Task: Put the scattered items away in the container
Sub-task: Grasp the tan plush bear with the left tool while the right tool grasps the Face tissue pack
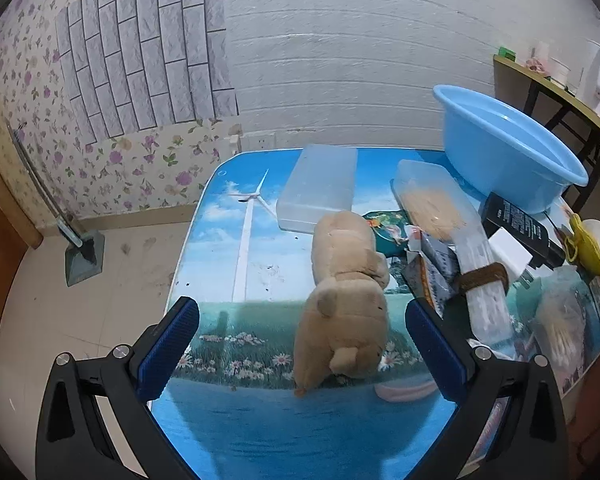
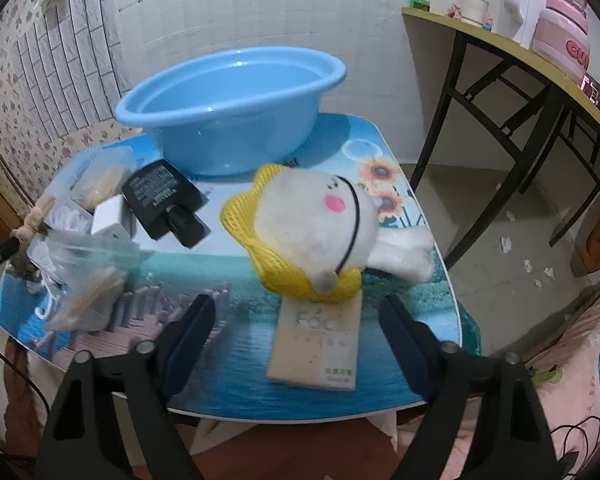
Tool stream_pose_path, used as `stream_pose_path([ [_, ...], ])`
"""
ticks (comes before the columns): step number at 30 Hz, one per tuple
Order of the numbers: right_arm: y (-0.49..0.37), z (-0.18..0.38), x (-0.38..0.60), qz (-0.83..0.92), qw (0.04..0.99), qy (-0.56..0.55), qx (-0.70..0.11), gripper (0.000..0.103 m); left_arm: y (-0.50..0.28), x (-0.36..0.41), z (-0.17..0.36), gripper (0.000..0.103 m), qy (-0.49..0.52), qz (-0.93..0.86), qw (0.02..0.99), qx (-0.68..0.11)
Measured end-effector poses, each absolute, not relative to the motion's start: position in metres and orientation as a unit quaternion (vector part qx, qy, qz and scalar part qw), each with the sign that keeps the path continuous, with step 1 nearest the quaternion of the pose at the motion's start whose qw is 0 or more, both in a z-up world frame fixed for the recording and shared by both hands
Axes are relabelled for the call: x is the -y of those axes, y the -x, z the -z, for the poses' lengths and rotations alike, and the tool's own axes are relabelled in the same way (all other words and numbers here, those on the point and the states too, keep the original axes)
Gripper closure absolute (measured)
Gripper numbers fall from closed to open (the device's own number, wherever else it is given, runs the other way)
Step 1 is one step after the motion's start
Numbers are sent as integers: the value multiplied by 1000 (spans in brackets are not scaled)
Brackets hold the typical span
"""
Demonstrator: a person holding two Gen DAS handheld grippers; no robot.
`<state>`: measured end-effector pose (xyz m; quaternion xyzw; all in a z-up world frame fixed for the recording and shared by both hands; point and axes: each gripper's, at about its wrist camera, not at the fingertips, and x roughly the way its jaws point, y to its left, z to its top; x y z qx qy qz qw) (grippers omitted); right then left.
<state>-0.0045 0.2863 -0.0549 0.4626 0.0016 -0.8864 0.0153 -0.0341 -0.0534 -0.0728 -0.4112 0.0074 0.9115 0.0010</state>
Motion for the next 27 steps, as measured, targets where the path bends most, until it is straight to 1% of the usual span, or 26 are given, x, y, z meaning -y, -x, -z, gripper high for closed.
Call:
stream_pose_path([
  [1,5,59,-288,883,14,-470,-1,36,35,53,73,0,412,-911,2,-7],
  [7,5,71,-298,874,1,-486,1,36,46,51,79,1,418,-908,6,-12],
  [8,6,73,-298,873,0,-489,2,36,48,50,81,6,420,-907,6,-14],
  [9,6,73,-299,872,-1,-490,3,36,50,49,83,19,423,-906,6,-15],
  [11,7,74,-299,870,-1,-492,4,37,52,47,87,29,431,-902,18,-9],
  [12,8,75,-299,869,0,-495,3,41,52,45,88,35,432,-901,22,-8],
  [13,9,76,-299,867,2,-498,4,45,51,43,88,38,432,-902,25,-12],
  [14,9,77,-299,866,4,-501,5,46,51,40,87,46,430,-902,28,-17],
  [15,8,76,-298,867,4,-499,3,52,50,39,86,57,429,-903,30,-20],
  [16,8,76,-297,867,6,-499,1,58,49,36,85,57,427,-904,30,-25],
  [22,3,71,-295,871,23,-491,8,58,40,40,80,58,431,-902,32,-14],
  [27,-6,63,-282,875,56,-481,7,58,26,43,70,58,424,-905,35,-6],
])
